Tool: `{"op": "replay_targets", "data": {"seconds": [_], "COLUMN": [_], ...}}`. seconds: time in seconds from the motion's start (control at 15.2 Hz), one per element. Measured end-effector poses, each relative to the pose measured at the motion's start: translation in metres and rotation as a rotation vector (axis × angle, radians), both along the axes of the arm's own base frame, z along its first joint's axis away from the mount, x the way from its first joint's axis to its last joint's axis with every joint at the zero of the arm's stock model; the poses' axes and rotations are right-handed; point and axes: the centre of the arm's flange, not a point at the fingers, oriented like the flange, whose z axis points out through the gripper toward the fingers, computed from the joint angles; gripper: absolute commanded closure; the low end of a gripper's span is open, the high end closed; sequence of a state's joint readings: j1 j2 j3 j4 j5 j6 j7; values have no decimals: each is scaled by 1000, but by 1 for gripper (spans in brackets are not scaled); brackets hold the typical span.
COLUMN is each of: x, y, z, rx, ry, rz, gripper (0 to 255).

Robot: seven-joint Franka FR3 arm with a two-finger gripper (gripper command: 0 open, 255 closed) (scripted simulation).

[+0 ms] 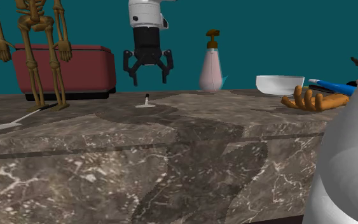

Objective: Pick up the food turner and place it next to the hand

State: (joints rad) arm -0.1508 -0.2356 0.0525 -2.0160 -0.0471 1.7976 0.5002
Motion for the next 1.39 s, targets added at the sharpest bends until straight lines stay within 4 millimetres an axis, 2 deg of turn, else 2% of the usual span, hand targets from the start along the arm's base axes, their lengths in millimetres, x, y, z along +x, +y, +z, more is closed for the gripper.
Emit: {"op": "replay_targets", "data": {"seconds": [0.33, 0.53, 0.99, 1.39], "x": [54, 70, 75, 76], "y": [-37, -55, -60, -61], "z": [-12, -19, -53, -58], "rx": [12, 17, 18, 18], "ry": [-30, -44, -46, -47], "rz": [-150, -215, -226, -226], "gripper": [0, 0, 0, 0]}}
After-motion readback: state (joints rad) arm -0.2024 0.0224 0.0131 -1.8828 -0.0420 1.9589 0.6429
